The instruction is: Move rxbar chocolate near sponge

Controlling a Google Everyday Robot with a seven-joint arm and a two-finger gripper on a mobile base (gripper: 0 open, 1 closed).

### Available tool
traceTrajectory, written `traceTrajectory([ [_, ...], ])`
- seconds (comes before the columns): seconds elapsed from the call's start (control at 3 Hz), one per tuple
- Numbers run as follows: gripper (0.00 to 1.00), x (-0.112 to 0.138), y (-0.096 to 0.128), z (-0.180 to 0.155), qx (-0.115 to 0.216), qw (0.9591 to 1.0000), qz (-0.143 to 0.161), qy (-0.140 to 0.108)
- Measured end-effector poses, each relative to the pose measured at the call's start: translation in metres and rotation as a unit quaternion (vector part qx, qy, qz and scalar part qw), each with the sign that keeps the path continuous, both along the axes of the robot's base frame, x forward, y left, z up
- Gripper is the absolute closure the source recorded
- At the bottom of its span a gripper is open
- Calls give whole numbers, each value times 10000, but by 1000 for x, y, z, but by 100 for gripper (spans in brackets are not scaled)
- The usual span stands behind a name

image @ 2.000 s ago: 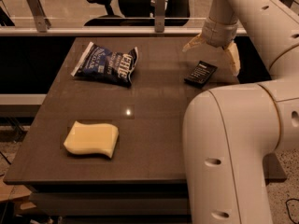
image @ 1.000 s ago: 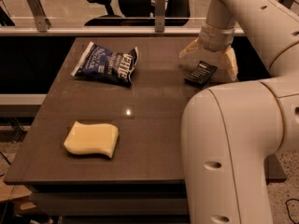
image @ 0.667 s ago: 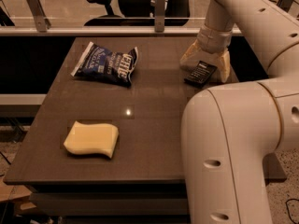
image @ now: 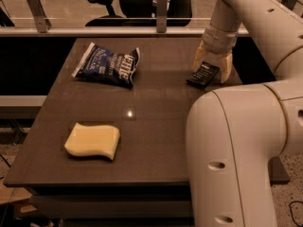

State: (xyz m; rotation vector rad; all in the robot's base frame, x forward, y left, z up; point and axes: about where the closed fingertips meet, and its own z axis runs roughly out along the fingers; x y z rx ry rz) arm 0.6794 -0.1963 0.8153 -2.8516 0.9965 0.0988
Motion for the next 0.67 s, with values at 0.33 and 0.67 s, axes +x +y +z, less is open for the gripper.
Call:
traceTrajectory([
  [0.33,88,0,0,6,1,10000,-1,0],
  [0.67,100,0,0,6,2,10000,-2,-1],
])
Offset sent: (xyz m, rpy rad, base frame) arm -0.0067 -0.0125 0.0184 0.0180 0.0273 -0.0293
